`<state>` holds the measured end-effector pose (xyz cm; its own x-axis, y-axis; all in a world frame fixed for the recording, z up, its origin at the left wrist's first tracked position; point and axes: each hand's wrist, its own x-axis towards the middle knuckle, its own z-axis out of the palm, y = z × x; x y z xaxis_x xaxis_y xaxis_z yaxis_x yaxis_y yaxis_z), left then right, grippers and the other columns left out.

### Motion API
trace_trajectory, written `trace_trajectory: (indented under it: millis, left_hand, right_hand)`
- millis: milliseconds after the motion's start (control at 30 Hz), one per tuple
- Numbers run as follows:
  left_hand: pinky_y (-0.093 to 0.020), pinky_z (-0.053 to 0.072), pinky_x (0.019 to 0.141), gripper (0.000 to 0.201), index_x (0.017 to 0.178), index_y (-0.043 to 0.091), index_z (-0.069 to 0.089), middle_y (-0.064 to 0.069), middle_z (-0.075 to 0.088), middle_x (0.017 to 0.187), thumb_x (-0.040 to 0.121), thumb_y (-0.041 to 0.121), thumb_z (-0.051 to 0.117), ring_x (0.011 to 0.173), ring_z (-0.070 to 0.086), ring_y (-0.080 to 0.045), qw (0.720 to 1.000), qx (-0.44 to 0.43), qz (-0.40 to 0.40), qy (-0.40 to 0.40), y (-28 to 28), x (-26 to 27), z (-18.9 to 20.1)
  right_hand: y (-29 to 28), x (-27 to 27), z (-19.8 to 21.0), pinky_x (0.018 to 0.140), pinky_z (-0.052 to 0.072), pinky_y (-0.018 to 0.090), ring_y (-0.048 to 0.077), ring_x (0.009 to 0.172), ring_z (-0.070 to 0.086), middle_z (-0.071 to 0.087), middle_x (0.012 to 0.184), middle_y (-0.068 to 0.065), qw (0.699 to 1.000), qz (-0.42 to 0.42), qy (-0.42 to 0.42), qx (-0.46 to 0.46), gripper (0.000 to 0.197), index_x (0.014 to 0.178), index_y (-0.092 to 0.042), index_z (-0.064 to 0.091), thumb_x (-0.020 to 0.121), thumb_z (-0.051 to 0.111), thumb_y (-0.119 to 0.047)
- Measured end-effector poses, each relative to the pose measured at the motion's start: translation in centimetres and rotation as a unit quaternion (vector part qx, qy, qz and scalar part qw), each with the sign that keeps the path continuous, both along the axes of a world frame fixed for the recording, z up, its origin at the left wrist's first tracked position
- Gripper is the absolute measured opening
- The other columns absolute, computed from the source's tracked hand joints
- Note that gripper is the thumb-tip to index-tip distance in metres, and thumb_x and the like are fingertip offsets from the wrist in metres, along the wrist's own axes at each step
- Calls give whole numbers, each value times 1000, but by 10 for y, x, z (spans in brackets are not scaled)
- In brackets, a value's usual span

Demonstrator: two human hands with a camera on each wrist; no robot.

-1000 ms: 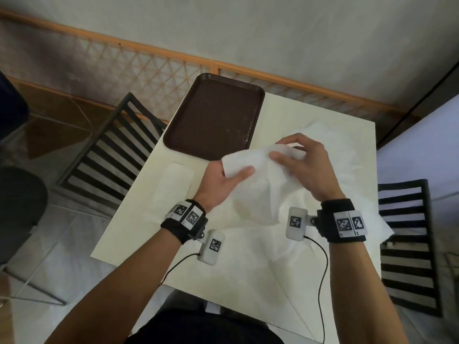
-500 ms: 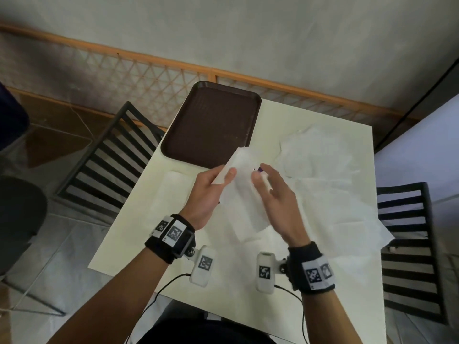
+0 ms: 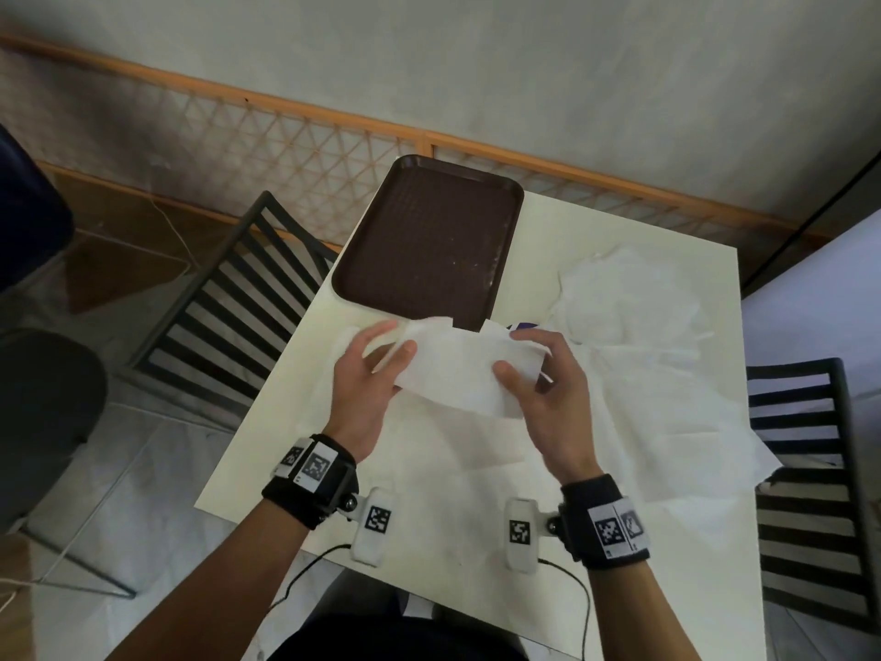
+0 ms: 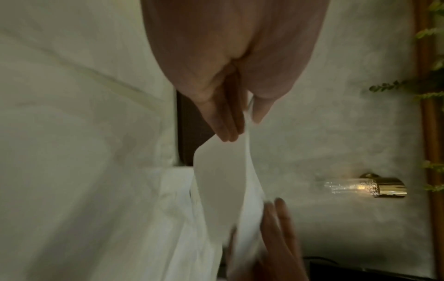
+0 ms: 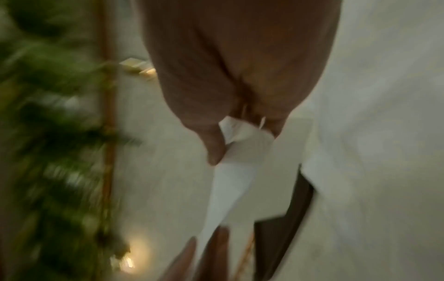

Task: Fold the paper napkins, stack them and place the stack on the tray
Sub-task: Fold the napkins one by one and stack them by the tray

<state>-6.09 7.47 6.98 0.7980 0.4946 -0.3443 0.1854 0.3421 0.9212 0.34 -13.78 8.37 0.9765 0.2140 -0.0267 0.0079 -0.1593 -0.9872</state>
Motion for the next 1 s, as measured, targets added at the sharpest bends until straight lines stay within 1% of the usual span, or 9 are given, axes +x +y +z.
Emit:
trace_trajectory:
  millis: [100, 167, 333, 467, 633, 733, 800, 933, 1000]
  left_hand:
    - [-39, 61, 89, 56, 133, 41, 59, -12, 80, 102, 90, 18, 86, 107, 76, -21, 996, 87, -26, 2, 22, 6, -1]
    - [-32, 59, 80, 57, 135, 44, 59, -8, 81, 99, 91, 18, 85, 103, 76, -17, 987, 135, -87, -2, 27, 9, -1]
    - [-32, 63, 90, 58, 141, 44, 57, -3, 81, 94, 94, 21, 83, 91, 79, -17, 955, 212, -203, -25, 17, 12, -9]
    - [-40, 63, 91, 34, 129, 29, 68, 0, 81, 88, 99, 13, 74, 85, 78, -18, 947, 241, -209, -46, -6, 12, -27]
    - [-40, 66, 86, 22, 117, 19, 74, -4, 81, 86, 103, 7, 62, 87, 79, -20, 967, 175, -187, 2, -29, 10, -41]
    - [-25, 61, 75, 23, 116, 21, 72, -4, 78, 78, 102, 5, 62, 81, 76, -19, 971, 140, -193, 7, -42, 2, -44]
    - [-22, 55, 73, 25, 116, 25, 71, -3, 74, 73, 102, 7, 62, 75, 71, -16, 972, 131, -195, 9, -48, -1, -42]
    - [-46, 59, 96, 29, 130, 39, 61, -20, 76, 104, 107, 22, 61, 103, 74, -38, 977, 22, -213, -12, -59, 0, -29]
    - [-49, 57, 100, 43, 138, 39, 59, -22, 76, 111, 100, 25, 75, 110, 71, -42, 975, 18, -215, -45, -61, 3, -25]
  right_hand:
    - [-15, 6, 7, 82, 61, 40, 18, 94, 73, 77, 112, -13, 989, 71, -73, -106, 28, 116, -29, 73, 95, 83, -13]
    - [-22, 7, 13, 86, 60, 37, 16, 101, 73, 77, 116, -16, 980, 100, -102, -136, 29, 116, -29, 74, 95, 83, -12]
    - [-35, -2, 24, 92, 51, 17, 9, 105, 71, 76, 116, -23, 956, 149, -153, -199, 32, 115, -30, 75, 92, 85, -10]
    - [-53, -17, 18, 91, 53, 15, 7, 101, 75, 78, 113, -22, 956, 150, -143, -210, 30, 110, -29, 78, 87, 92, -17]
    - [-79, -30, 5, 78, 49, 14, 8, 95, 75, 81, 105, -15, 991, 4, -40, -130, 14, 99, -26, 79, 90, 88, -19]
    - [-92, -31, -1, 71, 49, 20, 8, 81, 73, 82, 103, -11, 994, -28, -20, -104, 12, 98, -23, 79, 91, 87, -18]
    - [-99, -31, -1, 69, 48, 24, 8, 73, 68, 82, 101, -6, 996, -42, -13, -79, 13, 99, -21, 79, 91, 87, -15]
    - [-111, -28, 7, 63, 43, 26, 10, 61, 50, 80, 100, -9, 996, -31, -13, -84, 15, 101, -22, 78, 92, 86, -15]
    - [-113, -23, 12, 71, 50, 34, 12, 74, 63, 80, 108, -8, 996, -12, -10, -93, 16, 105, -22, 78, 93, 86, -15]
